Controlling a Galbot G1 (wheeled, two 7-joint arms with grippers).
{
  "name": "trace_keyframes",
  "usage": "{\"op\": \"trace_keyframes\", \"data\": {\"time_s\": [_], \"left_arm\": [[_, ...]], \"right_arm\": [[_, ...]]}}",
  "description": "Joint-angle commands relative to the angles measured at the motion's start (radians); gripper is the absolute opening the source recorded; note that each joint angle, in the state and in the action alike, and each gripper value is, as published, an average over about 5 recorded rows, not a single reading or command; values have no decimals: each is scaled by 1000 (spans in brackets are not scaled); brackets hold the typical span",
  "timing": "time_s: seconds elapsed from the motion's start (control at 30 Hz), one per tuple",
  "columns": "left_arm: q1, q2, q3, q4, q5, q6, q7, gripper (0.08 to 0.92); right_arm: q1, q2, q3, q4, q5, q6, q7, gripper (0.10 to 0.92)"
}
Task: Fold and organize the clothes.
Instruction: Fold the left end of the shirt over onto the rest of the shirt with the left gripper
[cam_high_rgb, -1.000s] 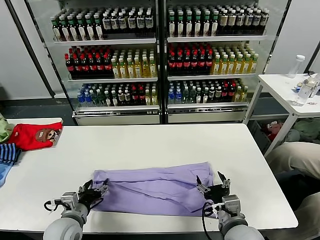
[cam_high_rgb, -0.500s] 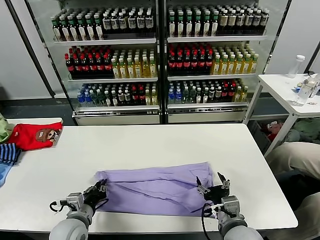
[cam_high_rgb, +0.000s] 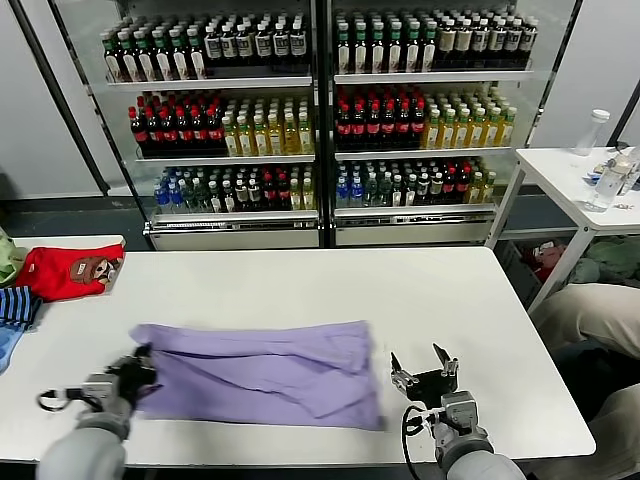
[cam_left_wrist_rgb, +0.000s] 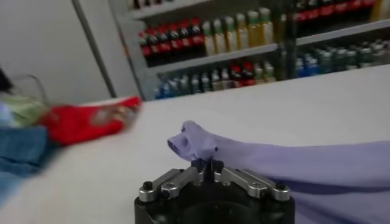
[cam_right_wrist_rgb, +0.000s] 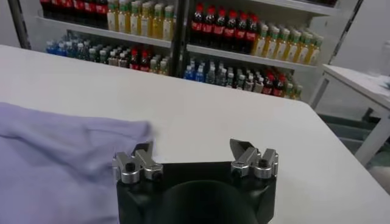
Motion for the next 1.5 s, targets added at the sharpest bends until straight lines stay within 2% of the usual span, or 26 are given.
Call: {"op": "trace_keyframes", "data": {"time_s": [0.03, 0.17, 0.33, 0.5, 0.67, 0.9, 1.23, 1.33, 1.5], "left_arm": [[-13, 93, -230, -5, 63, 18, 90, 120], [-25, 38, -139, -77, -105, 20, 68, 120], [-20, -65, 40, -218, -414, 18, 48, 120], [-31, -159, 254, -264, -387, 17, 39, 120], [-79, -212, 369, -220, -324, 16, 42, 120], [-128, -257, 426, -122, -239, 15, 41, 120], [-193, -303, 491, -20, -130, 14, -3, 123], [-198, -310, 502, -41, -121, 14, -6, 165], [-187, -284, 448, -115, -140, -2, -10, 305]], "right_arm": [[-4, -1, 4, 8, -1, 0, 0, 823], [-12, -3, 12, 17, -2, 0, 1, 823], [-10, 1, 13, 18, -8, 0, 2, 823], [-9, 1, 11, 31, -12, 0, 2, 823], [-20, -12, 34, 67, -12, 3, 4, 823], [-45, -27, 67, 146, -21, 10, 0, 823], [-49, -19, 74, 148, -31, 10, -5, 823], [-47, -18, 72, 145, -31, 9, -6, 823], [-44, -16, 68, 136, -30, 8, -10, 823]]}}
